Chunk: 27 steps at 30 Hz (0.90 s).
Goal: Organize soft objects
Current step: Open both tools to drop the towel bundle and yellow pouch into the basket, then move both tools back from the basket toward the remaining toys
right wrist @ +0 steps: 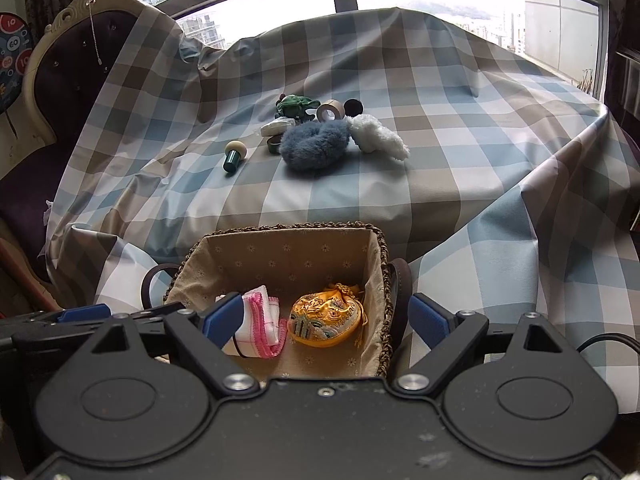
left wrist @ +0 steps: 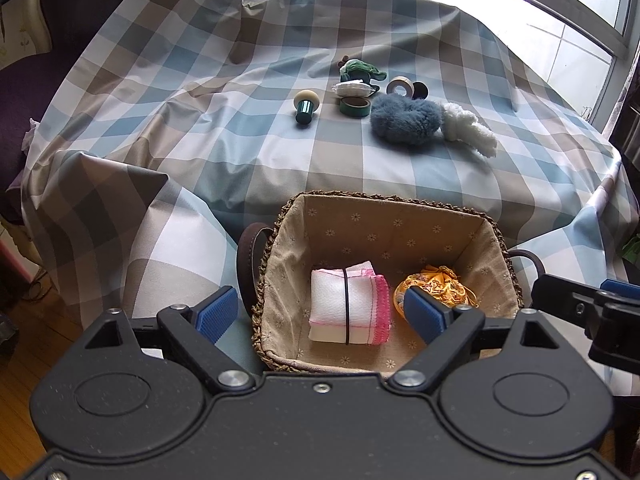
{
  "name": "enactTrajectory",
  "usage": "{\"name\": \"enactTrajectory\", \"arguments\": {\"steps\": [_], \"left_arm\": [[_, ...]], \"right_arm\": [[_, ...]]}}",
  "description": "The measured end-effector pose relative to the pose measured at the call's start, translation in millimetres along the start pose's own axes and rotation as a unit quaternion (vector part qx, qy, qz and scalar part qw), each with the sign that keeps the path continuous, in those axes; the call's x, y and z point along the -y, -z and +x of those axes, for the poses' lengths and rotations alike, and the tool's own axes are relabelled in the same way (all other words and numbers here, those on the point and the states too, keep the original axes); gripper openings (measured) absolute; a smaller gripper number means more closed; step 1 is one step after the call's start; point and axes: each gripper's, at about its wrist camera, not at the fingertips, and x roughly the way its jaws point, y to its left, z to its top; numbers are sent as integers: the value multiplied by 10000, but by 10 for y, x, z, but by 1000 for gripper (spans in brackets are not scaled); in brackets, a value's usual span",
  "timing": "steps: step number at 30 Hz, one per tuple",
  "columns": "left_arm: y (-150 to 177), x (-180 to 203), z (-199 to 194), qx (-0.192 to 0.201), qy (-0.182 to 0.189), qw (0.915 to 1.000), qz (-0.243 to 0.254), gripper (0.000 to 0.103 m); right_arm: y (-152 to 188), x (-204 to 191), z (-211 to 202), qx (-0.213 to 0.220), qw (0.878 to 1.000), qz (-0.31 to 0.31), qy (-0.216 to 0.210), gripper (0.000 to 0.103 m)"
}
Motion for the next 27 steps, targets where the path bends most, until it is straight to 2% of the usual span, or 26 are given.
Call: {"name": "enactTrajectory", "arguments": {"steps": [17,23,27], "left_arm": [[-32,-41,-128,108,39,9999,-8,88],[-96,-53,-157,78,244,9996,148,90],[-189,-32,-191,213,188,9988,388,91]], "right_arm": [[31,-46,-126,130,9998,-132,-1,91],[22,-33,-165,231,9996,-156,7,91],[-7,-81,-197,341,9988,-337,32,91]]}}
